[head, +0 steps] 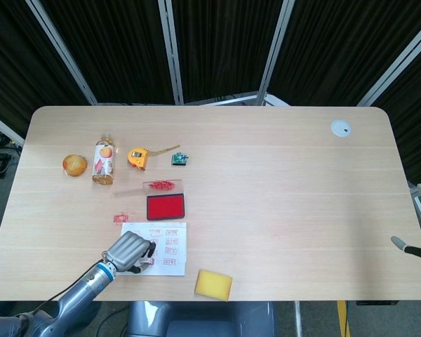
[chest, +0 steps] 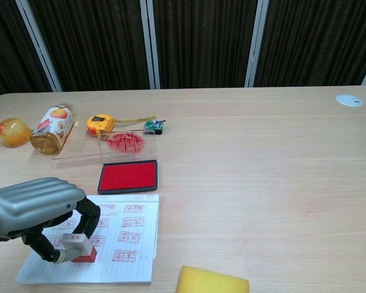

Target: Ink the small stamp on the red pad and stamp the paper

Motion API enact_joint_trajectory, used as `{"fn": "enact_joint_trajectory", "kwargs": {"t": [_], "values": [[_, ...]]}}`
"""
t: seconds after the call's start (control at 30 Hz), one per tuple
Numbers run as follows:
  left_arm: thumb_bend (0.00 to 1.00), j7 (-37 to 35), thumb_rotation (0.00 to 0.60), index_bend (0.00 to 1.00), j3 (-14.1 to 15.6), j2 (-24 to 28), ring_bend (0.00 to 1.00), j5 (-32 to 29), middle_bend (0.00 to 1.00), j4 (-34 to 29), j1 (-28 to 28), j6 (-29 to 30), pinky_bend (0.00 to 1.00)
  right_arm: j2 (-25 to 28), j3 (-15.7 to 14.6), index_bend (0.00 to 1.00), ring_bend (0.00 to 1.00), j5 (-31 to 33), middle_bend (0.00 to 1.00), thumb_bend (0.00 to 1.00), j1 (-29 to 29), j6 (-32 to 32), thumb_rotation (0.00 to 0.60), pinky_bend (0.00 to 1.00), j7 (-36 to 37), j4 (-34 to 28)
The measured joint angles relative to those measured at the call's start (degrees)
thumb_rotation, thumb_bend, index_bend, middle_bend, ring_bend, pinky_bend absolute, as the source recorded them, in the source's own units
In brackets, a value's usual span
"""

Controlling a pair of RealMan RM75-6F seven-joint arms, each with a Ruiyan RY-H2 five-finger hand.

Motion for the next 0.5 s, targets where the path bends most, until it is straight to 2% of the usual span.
{"fn": "enact_joint_trajectory", "kwargs": {"t": [0.5], "values": [[0.38,-0.2,0.6,0.63,0.5,-2.2,0.86,0.1,0.57,3.5,0.9,-0.8,0.8,0.0,0.1,0.0,0.0,0.2,0.0,0.0,0.0,-0.1,0.6,0.0,0.0,0.2]]}}
